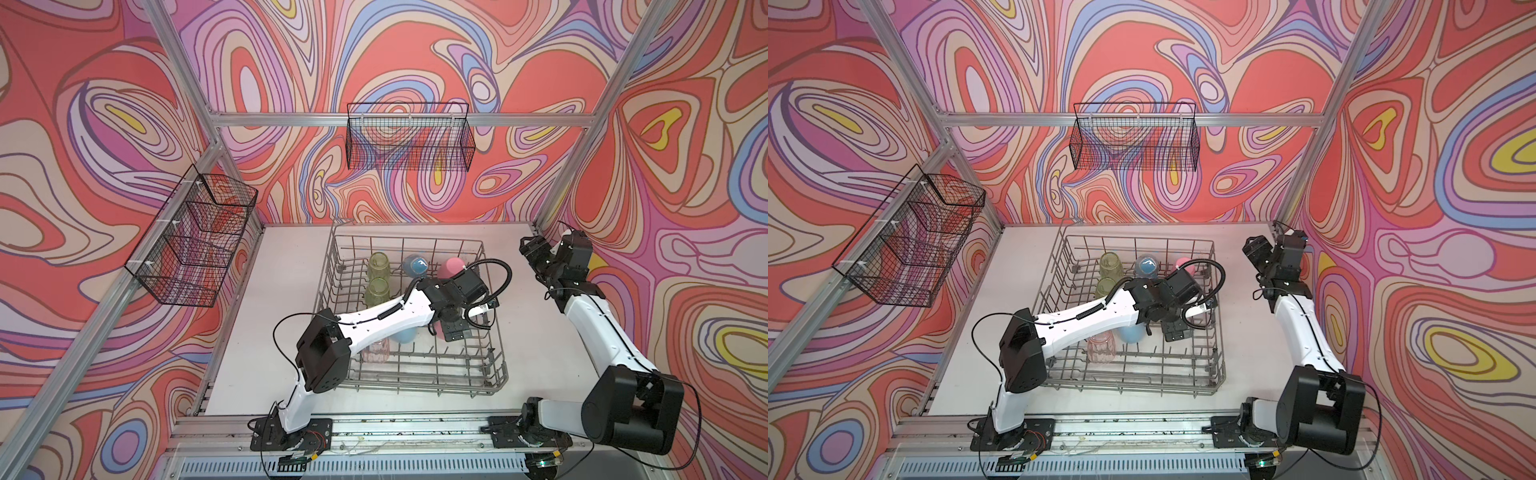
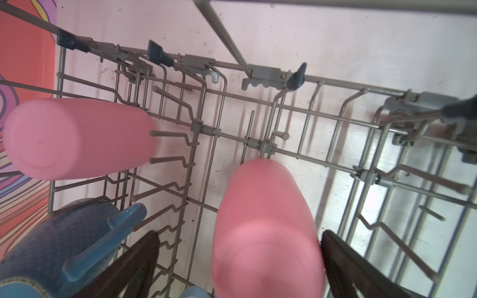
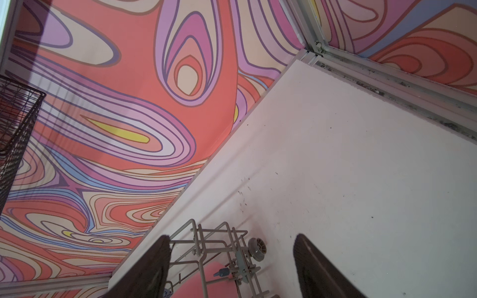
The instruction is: Load the cups into the dish rack
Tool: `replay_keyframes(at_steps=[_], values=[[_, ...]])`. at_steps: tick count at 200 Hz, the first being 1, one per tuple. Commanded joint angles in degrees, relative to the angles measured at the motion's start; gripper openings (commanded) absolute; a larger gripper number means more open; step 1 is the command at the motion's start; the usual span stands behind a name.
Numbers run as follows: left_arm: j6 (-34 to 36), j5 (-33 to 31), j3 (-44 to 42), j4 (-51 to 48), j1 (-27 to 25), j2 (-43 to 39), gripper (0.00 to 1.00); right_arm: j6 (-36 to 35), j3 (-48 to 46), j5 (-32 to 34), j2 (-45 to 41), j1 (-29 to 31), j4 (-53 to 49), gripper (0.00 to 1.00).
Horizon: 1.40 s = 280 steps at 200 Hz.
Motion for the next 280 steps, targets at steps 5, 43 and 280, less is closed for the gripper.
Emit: replay_keyframes(at_steps=[5,43,280], values=[[-2.3,4.3,-3.3,6.7,2.2,-6.4,1.00,-2.0,-0.2,1.5,-1.2,-0.4,-0.5,0.80],[-6.3,8.4,-9.6,12.8,5.9,-13.1,1.00,-3.3,-0.5,2.1,-1.9,-0.4,-0.2,0.85],[-26.8,6.1,-29.1,28.5,32.7,-40.7,1.00,-16.9,-7.8,12.0,-7.5,0.0,7.2,0.92]])
